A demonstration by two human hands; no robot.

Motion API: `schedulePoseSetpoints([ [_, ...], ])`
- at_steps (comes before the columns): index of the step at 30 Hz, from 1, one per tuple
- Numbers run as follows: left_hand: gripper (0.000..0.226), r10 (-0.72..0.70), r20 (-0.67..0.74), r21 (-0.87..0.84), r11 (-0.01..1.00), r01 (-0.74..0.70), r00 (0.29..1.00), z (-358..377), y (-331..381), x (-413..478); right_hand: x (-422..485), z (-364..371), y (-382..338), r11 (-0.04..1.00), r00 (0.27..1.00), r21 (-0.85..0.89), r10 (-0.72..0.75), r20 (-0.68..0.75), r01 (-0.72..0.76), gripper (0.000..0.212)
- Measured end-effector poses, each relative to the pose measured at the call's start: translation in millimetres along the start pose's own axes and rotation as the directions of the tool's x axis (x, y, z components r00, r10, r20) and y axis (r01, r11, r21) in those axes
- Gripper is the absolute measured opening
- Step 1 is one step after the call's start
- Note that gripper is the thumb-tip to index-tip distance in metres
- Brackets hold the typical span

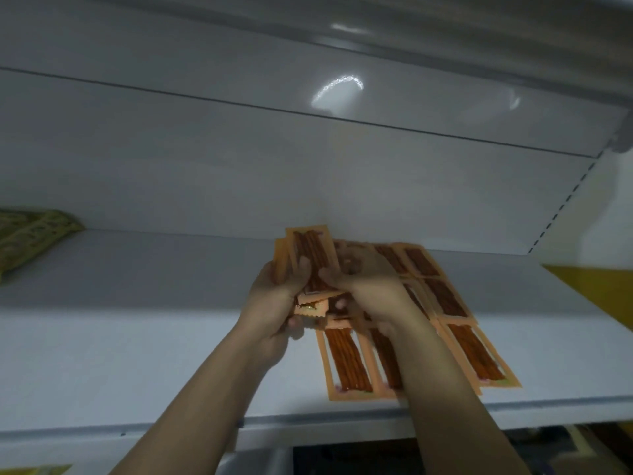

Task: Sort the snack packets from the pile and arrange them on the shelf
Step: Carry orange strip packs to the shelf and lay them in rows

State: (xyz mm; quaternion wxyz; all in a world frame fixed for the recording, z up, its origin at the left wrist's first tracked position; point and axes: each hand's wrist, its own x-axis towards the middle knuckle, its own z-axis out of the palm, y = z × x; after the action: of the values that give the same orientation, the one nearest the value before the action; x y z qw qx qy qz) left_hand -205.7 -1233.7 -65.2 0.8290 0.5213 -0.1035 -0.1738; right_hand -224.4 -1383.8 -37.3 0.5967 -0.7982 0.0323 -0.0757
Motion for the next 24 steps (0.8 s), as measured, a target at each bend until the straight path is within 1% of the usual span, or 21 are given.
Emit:
schedulePoseSetpoints([
  [2,0.042,-0.035,0.027,-0.021,0.999,0.036,0.999,4.6,1.2,0.7,-2.2,-8.2,-1.1,0.998,0.999,0.070,0.005,-0.051,-0.001,0.021],
  [3,0.034,-0.061,0.024,-0.049,0.997,0.062,0.998,5.8,0.7,2.7,-1.3,-13.7,0.9,0.995,0.994,0.103,0.000,-0.110,0.012,0.020],
  [4,0.027,-0.085,0.016,-0.082,0.993,0.086,0.996,7.2,0.6,4.8,-0.6,-20.5,2.9,0.991,0.983,0.134,-0.005,-0.183,0.030,0.022],
  [5,0.026,-0.097,-0.001,-0.102,0.990,0.097,0.995,8.2,0.7,6.9,-0.1,-27.9,4.2,0.987,0.968,0.158,0.000,-0.249,0.041,0.028],
  [7,0.023,-0.083,-0.041,-0.082,0.993,0.079,0.996,9.7,1.9,9.9,-2.5,-43.5,5.3,0.986,0.946,0.160,0.010,-0.325,0.045,0.039],
  [8,0.022,-0.063,-0.050,-0.065,0.996,0.060,0.997,10.7,2.9,10.8,-3.3,-51.0,7.1,0.991,0.938,0.122,-0.006,-0.348,0.051,0.038],
  [10,0.022,-0.038,-0.053,-0.049,0.998,0.036,0.998,12.3,3.4,11.6,-4.8,-62.6,13.3,0.998,0.926,0.022,-0.042,-0.374,0.054,0.031],
  [13,0.021,-0.007,-0.078,-0.043,0.999,0.004,0.997,13.9,0.6,12.8,-5.1,-68.7,23.2,0.992,0.915,-0.127,-0.055,-0.399,0.004,0.029],
  [15,0.019,0.009,-0.104,-0.035,0.999,-0.013,0.995,14.7,-2.2,13.0,-4.2,-68.8,28.5,0.965,0.918,-0.258,-0.066,-0.391,-0.040,0.029],
  [17,0.022,0.021,-0.125,-0.033,0.999,-0.025,0.992,15.1,-6.6,12.7,-4.8,-67.4,32.6,0.910,0.921,-0.404,-0.072,-0.382,-0.096,0.024],
  [18,0.026,0.019,-0.141,-0.040,0.999,-0.025,0.990,15.0,-9.1,12.6,-5.0,-65.7,35.1,0.890,0.920,-0.438,-0.062,-0.386,-0.124,0.024],
  [20,0.028,0.022,-0.183,-0.070,0.997,-0.035,0.983,14.6,-11.4,11.4,-4.3,-62.3,40.7,0.884,0.923,-0.443,-0.036,-0.384,-0.150,0.028],
  [23,0.026,0.066,-0.204,-0.073,0.994,-0.082,0.977,12.4,-13.2,10.8,-2.7,-56.3,42.8,0.863,0.928,-0.468,0.004,-0.373,-0.192,0.031],
  [24,0.029,0.076,-0.209,-0.068,0.993,-0.092,0.975,12.2,-14.1,10.5,-1.7,-55.5,43.7,0.854,0.930,-0.479,0.013,-0.368,-0.202,0.032],
])
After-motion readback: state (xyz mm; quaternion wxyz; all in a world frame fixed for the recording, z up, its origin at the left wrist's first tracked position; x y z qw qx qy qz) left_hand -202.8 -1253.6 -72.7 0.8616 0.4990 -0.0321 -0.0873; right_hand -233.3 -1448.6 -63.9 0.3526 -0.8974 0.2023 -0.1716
